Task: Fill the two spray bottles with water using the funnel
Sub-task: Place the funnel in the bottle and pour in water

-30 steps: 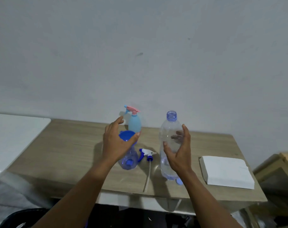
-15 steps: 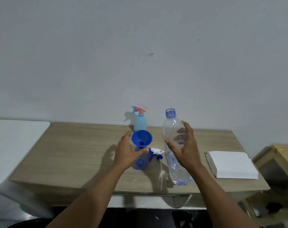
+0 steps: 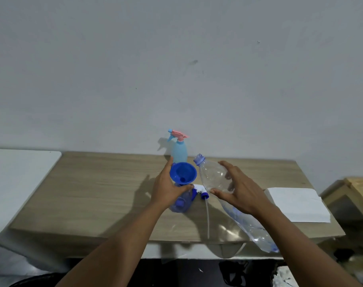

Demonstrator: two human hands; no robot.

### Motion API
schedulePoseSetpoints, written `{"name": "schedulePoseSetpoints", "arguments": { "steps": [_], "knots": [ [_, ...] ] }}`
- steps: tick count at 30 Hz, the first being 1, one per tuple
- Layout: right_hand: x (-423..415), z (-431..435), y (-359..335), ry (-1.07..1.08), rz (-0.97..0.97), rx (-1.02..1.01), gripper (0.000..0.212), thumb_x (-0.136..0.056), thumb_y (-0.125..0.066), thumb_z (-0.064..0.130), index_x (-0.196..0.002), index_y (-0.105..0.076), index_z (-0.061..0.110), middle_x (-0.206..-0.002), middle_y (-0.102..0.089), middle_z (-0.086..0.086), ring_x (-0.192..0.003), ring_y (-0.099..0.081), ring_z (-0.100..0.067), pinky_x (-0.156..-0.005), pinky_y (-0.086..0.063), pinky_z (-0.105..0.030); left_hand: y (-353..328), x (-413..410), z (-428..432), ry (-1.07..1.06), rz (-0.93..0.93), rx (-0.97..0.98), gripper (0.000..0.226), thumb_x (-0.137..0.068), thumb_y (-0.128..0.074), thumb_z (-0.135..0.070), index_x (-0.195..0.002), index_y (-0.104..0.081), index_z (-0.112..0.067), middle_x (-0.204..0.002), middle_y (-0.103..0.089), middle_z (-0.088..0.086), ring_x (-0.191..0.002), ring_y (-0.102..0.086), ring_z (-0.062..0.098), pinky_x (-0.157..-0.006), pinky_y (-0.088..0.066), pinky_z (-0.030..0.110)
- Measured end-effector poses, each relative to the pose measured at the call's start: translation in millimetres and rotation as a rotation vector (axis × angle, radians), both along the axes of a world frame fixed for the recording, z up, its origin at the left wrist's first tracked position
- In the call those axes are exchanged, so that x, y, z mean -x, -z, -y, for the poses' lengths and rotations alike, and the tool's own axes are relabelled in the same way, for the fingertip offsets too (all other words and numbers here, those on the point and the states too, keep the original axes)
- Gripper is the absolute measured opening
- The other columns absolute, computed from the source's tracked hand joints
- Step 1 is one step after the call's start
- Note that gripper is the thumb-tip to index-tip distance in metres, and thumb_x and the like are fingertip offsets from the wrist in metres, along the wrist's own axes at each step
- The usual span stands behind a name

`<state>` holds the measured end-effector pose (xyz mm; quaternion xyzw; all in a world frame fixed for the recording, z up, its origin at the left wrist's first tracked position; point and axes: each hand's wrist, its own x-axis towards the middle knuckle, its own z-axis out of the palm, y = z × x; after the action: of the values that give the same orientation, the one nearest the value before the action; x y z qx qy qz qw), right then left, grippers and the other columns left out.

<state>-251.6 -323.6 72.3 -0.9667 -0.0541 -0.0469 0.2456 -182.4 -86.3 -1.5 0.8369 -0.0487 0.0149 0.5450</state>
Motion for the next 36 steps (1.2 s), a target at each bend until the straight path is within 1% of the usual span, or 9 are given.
{"name": "schedulePoseSetpoints", "arguments": {
  "steps": [3,5,7,11,16,20,25,30,36],
  "knots": [
    [-3,2,-3,-0.031,-0.06,0.085,0.085,-0.078,-0.065,0.07,-0.147,-0.024,0.043,-0.126,-0.051,0.009,-0.083,-0.052,-0.001,-0.077,-0.053,-0.032,1,-3,2,-0.028,-0.004,-0.003,0.103,-0.06,-0.094,-0.038,-0.148,-0.042,-0.024,-0.134,-0.061,-0.009,-0.123,-0.057,0.012,-0.104,-0.049,0.035],
    [-7,4,-5,-0.05,-0.102,0.139,0.086,-0.077,-0.061,0.076,-0.147,-0.02,0.046,-0.13,-0.052,0.008,-0.086,-0.058,-0.006,-0.079,-0.055,-0.036,2,-4,2,-0.015,0.007,0.002,0.098,-0.06,-0.094,-0.039,-0.144,-0.046,-0.024,-0.13,-0.064,-0.01,-0.119,-0.059,0.011,-0.101,-0.052,0.039],
    [-11,5,-7,-0.069,-0.139,0.201,0.088,-0.076,-0.057,0.079,-0.147,-0.017,0.048,-0.131,-0.052,0.007,-0.094,-0.064,-0.013,-0.08,-0.055,-0.038,3,-5,1,0.002,0.012,0.001,0.096,-0.059,-0.092,-0.044,-0.142,-0.046,-0.027,-0.127,-0.064,-0.013,-0.117,-0.061,0.009,-0.098,-0.054,0.04],
    [-20,4,-8,-0.11,-0.186,0.298,0.089,-0.071,-0.052,0.084,-0.145,-0.013,0.051,-0.132,-0.051,0.006,-0.108,-0.064,-0.022,-0.083,-0.056,-0.043,5,-6,-1,0.013,0.01,0.003,0.1,-0.057,-0.09,-0.052,-0.143,-0.045,-0.027,-0.127,-0.064,-0.012,-0.116,-0.061,0.008,-0.097,-0.055,0.04],
    [-28,2,-17,-0.121,-0.21,0.352,0.087,-0.073,-0.054,0.081,-0.143,-0.015,0.05,-0.128,-0.053,0.002,-0.107,-0.064,-0.027,-0.083,-0.055,-0.044,6,-9,-2,0.018,0.016,0.001,0.103,-0.054,-0.088,-0.058,-0.143,-0.046,-0.028,-0.126,-0.065,-0.012,-0.113,-0.062,0.008,-0.095,-0.056,0.04],
    [-31,0,-26,-0.129,-0.202,0.407,0.083,-0.075,-0.058,0.076,-0.143,-0.018,0.048,-0.131,-0.054,0.001,-0.107,-0.063,-0.029,-0.082,-0.054,-0.042,5,-9,-1,0.017,0.027,0.018,0.102,-0.054,-0.087,-0.056,-0.143,-0.046,-0.027,-0.125,-0.065,-0.013,-0.114,-0.062,0.008,-0.096,-0.056,0.04],
    [-34,3,-34,-0.138,-0.206,0.46,0.086,-0.077,-0.06,0.075,-0.146,-0.018,0.044,-0.134,-0.053,-0.001,-0.108,-0.063,-0.03,-0.083,-0.053,-0.042,3,-8,-1,0.031,0.027,0.014,0.102,-0.053,-0.087,-0.063,-0.14,-0.048,-0.028,-0.123,-0.066,-0.013,-0.112,-0.064,0.01,-0.093,-0.056,0.043],
    [-36,3,-40,-0.142,-0.212,0.486,0.087,-0.076,-0.06,0.075,-0.146,-0.018,0.044,-0.135,-0.053,0.0,-0.112,-0.062,-0.028,-0.081,-0.05,-0.039,1,-5,-1,0.027,0.033,0.03,0.105,-0.052,-0.085,-0.062,-0.142,-0.047,-0.025,-0.125,-0.066,-0.011,-0.114,-0.063,0.011,-0.096,-0.055,0.041],
    [-37,1,-44,-0.147,-0.209,0.51,0.088,-0.077,-0.062,0.073,-0.148,-0.019,0.044,-0.134,-0.053,0.001,-0.114,-0.06,-0.028,-0.082,-0.048,-0.038,-1,-5,0,0.031,0.056,0.028,0.093,-0.055,-0.087,-0.053,-0.136,-0.052,-0.026,-0.119,-0.068,-0.014,-0.109,-0.065,0.008,-0.093,-0.056,0.04]
  ]
}}
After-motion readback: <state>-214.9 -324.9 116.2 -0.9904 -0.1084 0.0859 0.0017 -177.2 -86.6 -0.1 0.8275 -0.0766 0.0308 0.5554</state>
